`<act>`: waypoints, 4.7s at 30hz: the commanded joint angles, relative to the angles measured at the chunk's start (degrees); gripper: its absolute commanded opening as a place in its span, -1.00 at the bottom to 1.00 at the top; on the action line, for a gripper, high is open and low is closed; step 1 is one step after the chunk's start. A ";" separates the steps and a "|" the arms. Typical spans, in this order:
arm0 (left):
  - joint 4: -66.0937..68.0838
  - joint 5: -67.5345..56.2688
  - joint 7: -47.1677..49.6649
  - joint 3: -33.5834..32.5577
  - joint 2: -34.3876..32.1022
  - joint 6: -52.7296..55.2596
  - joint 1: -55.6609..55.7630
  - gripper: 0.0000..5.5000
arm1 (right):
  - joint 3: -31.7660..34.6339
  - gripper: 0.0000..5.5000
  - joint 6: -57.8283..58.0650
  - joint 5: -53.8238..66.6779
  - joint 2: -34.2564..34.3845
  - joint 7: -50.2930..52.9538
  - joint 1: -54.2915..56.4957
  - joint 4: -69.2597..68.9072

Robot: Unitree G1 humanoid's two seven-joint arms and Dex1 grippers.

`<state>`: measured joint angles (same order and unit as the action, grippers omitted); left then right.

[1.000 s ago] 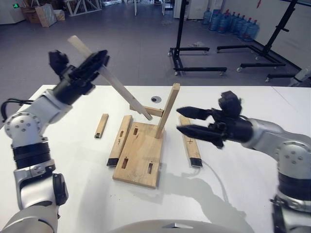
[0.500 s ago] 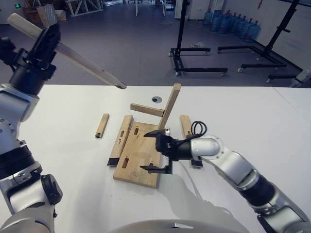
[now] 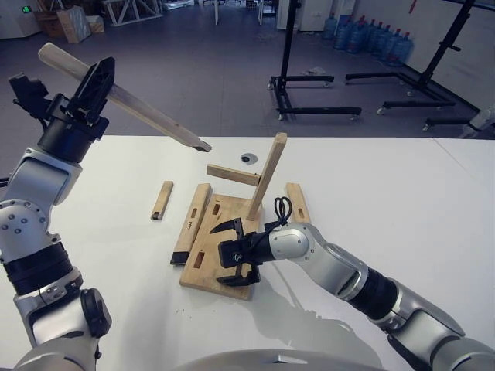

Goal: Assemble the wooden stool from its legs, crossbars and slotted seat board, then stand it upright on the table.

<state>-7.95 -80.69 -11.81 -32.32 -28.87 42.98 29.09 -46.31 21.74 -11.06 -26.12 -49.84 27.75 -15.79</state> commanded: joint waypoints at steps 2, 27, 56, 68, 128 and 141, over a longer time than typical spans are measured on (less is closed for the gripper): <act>-0.18 0.92 -0.59 0.63 -0.04 -0.48 -1.10 -0.27 | 1.18 0.96 -2.73 -3.07 -7.88 -3.88 -2.44 2.86; 0.22 2.64 -6.08 3.31 -1.18 2.03 -3.42 -0.27 | 13.65 0.96 -18.39 -6.04 -21.60 -9.75 -6.96 9.96; -1.13 37.21 -30.98 22.38 -8.88 -8.05 -5.40 -0.27 | 36.73 0.96 1.37 5.33 -19.29 -3.26 -10.48 -1.08; 15.81 31.96 -38.95 16.72 5.19 -15.78 -4.45 -0.27 | 34.16 0.96 0.79 5.89 -15.28 -1.66 -7.90 2.96; 34.75 48.16 -56.58 24.54 5.22 -23.89 3.61 -0.27 | 29.36 0.96 1.73 7.13 -12.62 -4.86 -7.28 2.26; 33.72 47.50 -54.68 23.71 6.96 -24.83 3.07 -0.27 | 28.99 0.96 1.83 7.32 -12.54 -4.93 -7.33 2.11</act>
<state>26.57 -33.27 -67.18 -8.78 -22.46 17.12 32.35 -17.24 23.00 -3.98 -38.51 -54.77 20.68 -12.93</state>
